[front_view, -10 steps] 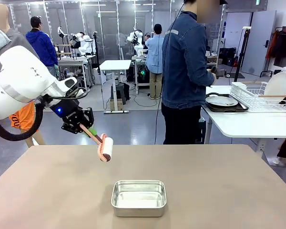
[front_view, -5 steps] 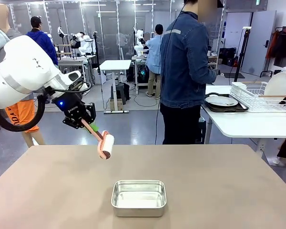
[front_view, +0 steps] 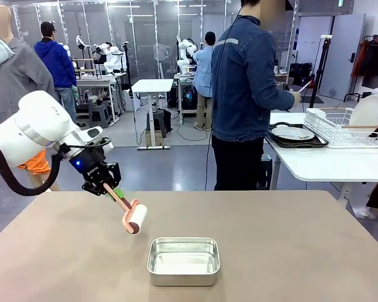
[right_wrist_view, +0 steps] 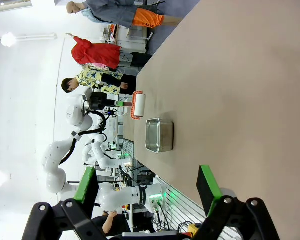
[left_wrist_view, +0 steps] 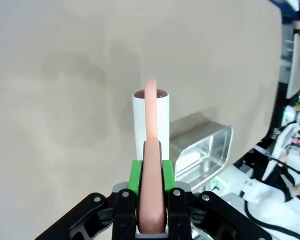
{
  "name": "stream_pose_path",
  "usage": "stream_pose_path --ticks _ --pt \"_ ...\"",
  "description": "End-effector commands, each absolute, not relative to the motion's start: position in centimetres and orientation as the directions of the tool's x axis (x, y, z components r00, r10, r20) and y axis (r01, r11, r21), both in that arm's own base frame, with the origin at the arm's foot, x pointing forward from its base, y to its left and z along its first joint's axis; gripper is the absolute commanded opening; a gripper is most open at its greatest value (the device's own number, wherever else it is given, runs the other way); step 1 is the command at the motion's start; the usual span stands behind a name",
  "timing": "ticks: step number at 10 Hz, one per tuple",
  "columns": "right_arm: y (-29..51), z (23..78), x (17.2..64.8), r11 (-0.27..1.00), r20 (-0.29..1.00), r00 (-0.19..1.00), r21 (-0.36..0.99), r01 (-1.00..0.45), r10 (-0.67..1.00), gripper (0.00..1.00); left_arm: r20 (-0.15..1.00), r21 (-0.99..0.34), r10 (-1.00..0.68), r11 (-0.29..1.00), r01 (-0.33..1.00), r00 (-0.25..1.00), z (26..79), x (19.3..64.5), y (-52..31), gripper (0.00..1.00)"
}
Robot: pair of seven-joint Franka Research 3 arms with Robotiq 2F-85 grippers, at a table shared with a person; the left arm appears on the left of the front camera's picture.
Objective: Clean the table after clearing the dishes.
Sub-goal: When the right (or left) Handle tray is removed, use the right hand (or left hand) to clean the right (or left) side of the table with the Lint Roller.
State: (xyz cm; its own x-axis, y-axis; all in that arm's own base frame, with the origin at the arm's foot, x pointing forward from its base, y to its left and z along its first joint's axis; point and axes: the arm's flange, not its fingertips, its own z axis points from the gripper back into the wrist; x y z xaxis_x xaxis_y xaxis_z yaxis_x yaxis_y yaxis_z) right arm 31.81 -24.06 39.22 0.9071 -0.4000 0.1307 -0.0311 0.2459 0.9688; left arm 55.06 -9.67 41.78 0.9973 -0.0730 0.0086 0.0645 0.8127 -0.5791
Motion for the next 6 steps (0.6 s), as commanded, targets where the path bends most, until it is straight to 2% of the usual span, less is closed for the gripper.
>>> stream_pose_path --ticks 1,4,6 --pt "-24.0 39.5 31.7 0.254 0.137 0.908 0.967 -0.036 -0.395 1.0 0.127 -0.665 0.0 0.742 0.085 0.992 39.8 54.3 -8.3 0.2" --pt "-24.0 39.5 31.7 0.254 0.137 0.908 0.967 -0.036 -0.395 1.0 0.121 -0.724 0.027 0.687 0.07 0.992 37.0 53.5 -6.4 0.2" --pt "-24.0 39.5 31.7 0.254 0.137 0.908 0.967 -0.036 -0.395 1.0 0.092 -0.742 0.028 0.669 0.05 0.995 35.6 54.8 -5.0 0.2"
